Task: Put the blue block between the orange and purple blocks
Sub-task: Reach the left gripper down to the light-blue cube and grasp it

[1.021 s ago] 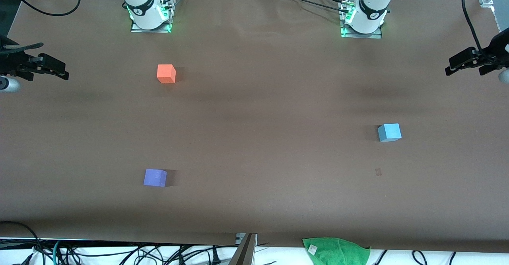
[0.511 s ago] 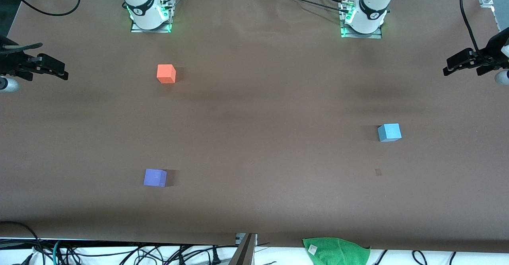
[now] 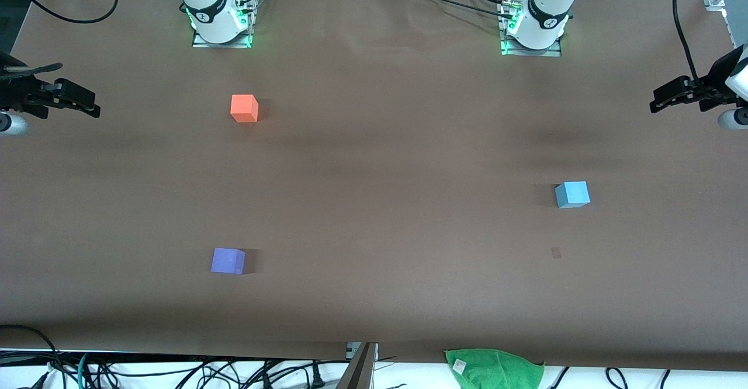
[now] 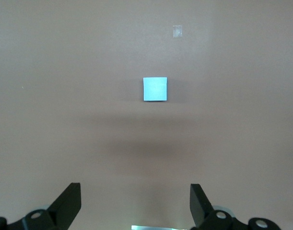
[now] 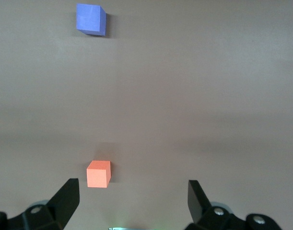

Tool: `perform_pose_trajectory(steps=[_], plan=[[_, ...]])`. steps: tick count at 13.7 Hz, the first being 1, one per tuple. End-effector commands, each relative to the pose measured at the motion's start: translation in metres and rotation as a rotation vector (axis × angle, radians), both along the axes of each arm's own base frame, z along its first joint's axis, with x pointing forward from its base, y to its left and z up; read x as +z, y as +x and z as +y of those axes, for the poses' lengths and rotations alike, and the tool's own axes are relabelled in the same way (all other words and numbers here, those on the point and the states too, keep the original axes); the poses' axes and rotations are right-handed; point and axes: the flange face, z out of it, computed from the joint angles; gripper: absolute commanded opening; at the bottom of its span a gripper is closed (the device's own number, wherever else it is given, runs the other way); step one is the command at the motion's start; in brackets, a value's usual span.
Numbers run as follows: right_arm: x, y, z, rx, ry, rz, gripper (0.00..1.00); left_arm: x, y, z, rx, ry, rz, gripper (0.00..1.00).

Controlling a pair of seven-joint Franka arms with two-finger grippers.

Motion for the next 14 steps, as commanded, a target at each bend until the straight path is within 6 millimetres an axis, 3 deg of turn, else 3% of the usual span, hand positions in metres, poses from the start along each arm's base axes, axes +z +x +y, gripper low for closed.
perform_pose_trajectory(steps=[1, 4, 10, 14], plan=[[0.003, 0.0, -0.003, 0.009, 0.007, -0.009, 1.0, 0.005, -0.005, 0.0, 0.045, 0.03, -0.023, 1.0], [0.002, 0.0, -0.002, 0.012, 0.007, -0.007, 1.0, -0.002, -0.003, -0.003, 0.045, 0.024, -0.032, 1.0], [0.003, 0.0, -0.003, 0.011, 0.007, -0.009, 1.0, -0.135, -0.001, -0.001, -0.021, 0.018, -0.081, 1.0], [0.002, 0.0, -0.003, 0.009, 0.007, -0.007, 1.0, -0.235, 0.024, -0.004, -0.047, 0.003, -0.116, 1.0]])
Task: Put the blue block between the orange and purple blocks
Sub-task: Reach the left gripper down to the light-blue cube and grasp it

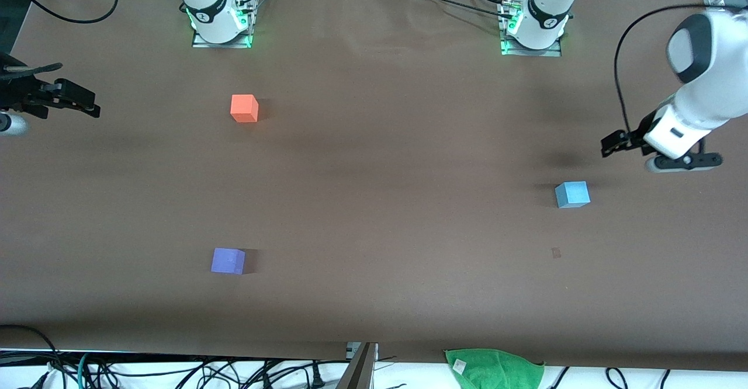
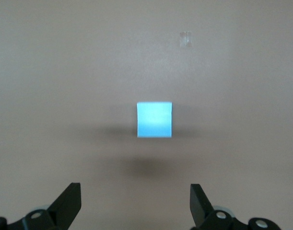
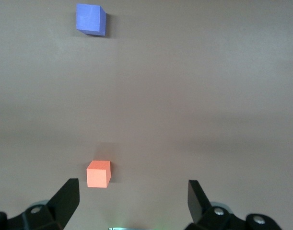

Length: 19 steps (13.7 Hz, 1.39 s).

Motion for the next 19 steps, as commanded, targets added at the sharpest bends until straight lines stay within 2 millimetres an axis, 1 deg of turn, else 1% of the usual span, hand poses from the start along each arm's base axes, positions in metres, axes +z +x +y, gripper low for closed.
perform_pose_trajectory(steps=[1, 2, 3, 4, 6, 11, 14, 15, 16, 17, 18, 19], plan=[[0.003, 0.001, -0.002, 0.009, 0.006, -0.009, 1.0, -0.061, 0.022, -0.003, -0.047, 0.003, -0.029, 1.0], [0.002, 0.0, -0.002, 0.011, 0.007, -0.007, 1.0, -0.083, 0.028, -0.005, -0.051, -0.002, -0.044, 1.0], [0.002, 0.0, -0.002, 0.011, 0.007, -0.007, 1.0, -0.104, 0.033, -0.012, -0.065, -0.004, -0.06, 1.0], [0.002, 0.0, -0.003, 0.009, 0.007, -0.007, 1.0, -0.122, 0.036, -0.016, -0.082, 0.004, -0.075, 1.0], [0.002, 0.0, -0.003, 0.008, 0.007, -0.007, 1.0, -0.147, 0.037, -0.017, -0.097, 0.009, -0.063, 1.0], [0.003, 0.001, -0.001, 0.009, 0.008, -0.009, 1.0, -0.16, 0.032, -0.019, -0.112, 0.013, -0.045, 1.0], [0.002, 0.0, -0.001, 0.009, 0.008, -0.007, 1.0, -0.175, 0.03, -0.019, -0.122, 0.015, -0.022, 1.0], [0.003, 0.001, -0.001, 0.009, 0.008, -0.009, 1.0, -0.183, 0.03, -0.019, -0.122, 0.013, -0.012, 1.0], [0.002, 0.0, -0.001, 0.009, 0.008, -0.007, 1.0, -0.185, 0.03, -0.019, -0.123, 0.013, -0.01, 1.0], [0.003, 0.001, -0.001, 0.009, 0.008, -0.009, 1.0, -0.185, 0.03, -0.018, -0.132, 0.021, -0.01, 0.94], [0.002, 0.0, -0.001, 0.009, 0.01, -0.007, 1.0, -0.186, 0.03, -0.019, -0.124, 0.021, -0.01, 0.78], [0.003, 0.001, -0.001, 0.009, 0.01, -0.009, 1.0, -0.184, 0.032, -0.021, -0.123, 0.023, -0.013, 0.54]])
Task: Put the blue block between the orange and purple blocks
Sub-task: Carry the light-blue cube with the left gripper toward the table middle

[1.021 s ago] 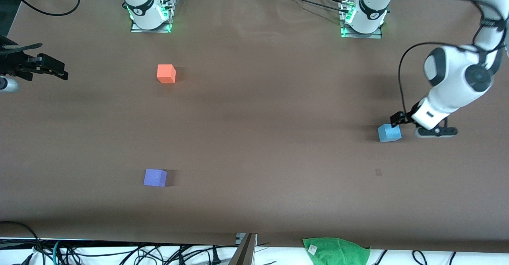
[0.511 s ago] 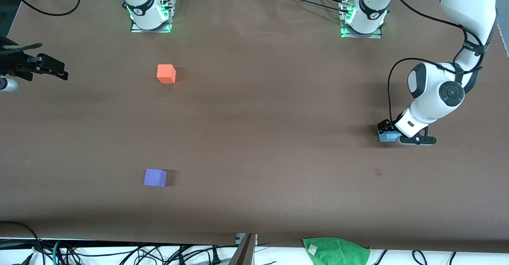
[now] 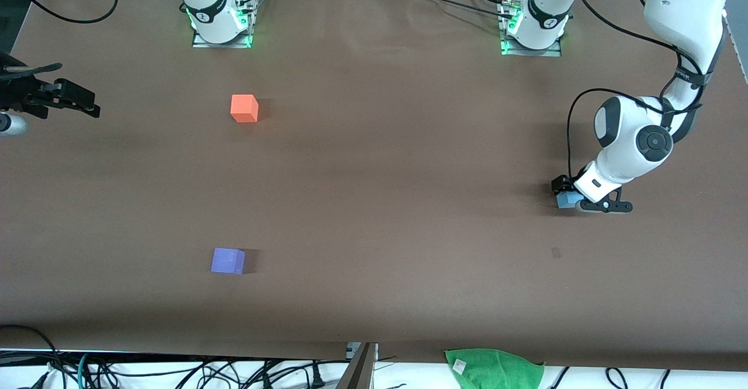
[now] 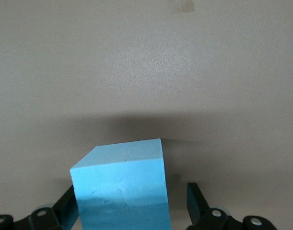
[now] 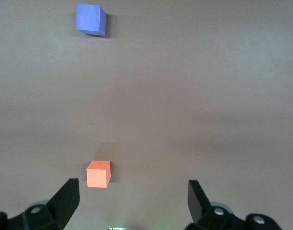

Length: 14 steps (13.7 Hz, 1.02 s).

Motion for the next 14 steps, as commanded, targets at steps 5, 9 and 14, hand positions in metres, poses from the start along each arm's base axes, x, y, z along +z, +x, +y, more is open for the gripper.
perform_pose_trajectory(steps=[5, 9, 14], plan=[[0.003, 0.0, -0.002, 0.008, 0.01, -0.009, 1.0, 0.032, 0.038, -0.044, 0.057, 0.041, 0.042, 0.24], [0.003, 0.001, -0.002, 0.013, 0.01, -0.009, 1.0, 0.069, 0.037, -0.15, 0.25, 0.09, 0.108, 0.26], [0.002, 0.001, -0.001, 0.013, 0.007, -0.007, 1.0, 0.1, 0.02, -0.306, 0.447, 0.041, 0.081, 0.26]])
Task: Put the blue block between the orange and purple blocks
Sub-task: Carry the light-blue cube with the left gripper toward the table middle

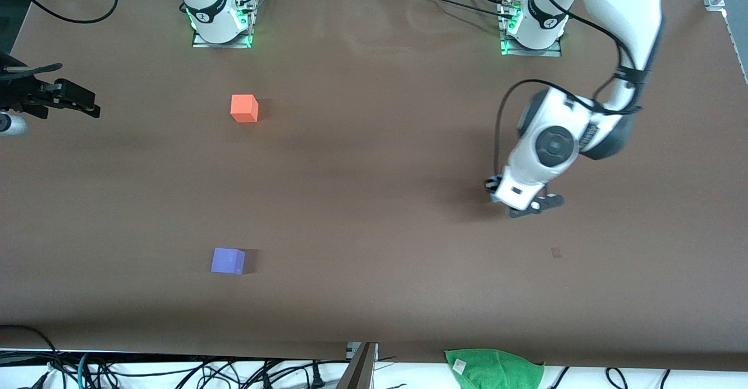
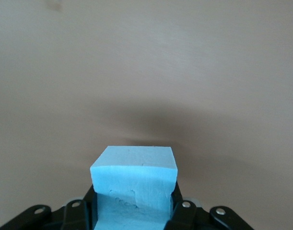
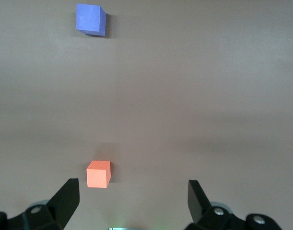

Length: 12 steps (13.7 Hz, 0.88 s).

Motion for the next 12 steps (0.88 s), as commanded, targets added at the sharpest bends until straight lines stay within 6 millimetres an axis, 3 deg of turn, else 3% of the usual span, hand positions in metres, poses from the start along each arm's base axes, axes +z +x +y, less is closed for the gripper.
perform_pose_trajectory(steps=[1, 4, 6, 8, 10, 12], plan=[[0.002, 0.001, -0.002, 0.011, 0.007, -0.007, 1.0, 0.011, -0.008, -0.08, 0.108, -0.043, 0.001, 0.26], [0.0, 0.004, -0.003, 0.028, 0.007, -0.016, 1.0, 0.031, -0.01, -0.177, 0.225, -0.142, -0.03, 0.27], [-0.005, 0.007, -0.004, 0.028, 0.004, -0.011, 1.0, 0.015, -0.03, -0.231, 0.245, -0.142, -0.025, 0.29], [-0.02, 0.015, -0.003, 0.029, 0.005, 0.01, 1.0, -0.001, -0.044, -0.272, 0.272, -0.145, -0.03, 0.31], [-0.021, 0.018, -0.004, 0.025, 0.008, -0.008, 1.0, -0.006, -0.053, -0.307, 0.284, -0.161, -0.046, 0.36], [-0.025, 0.019, -0.006, 0.022, 0.006, -0.002, 1.0, -0.017, -0.071, -0.327, 0.277, -0.134, -0.066, 0.44]])
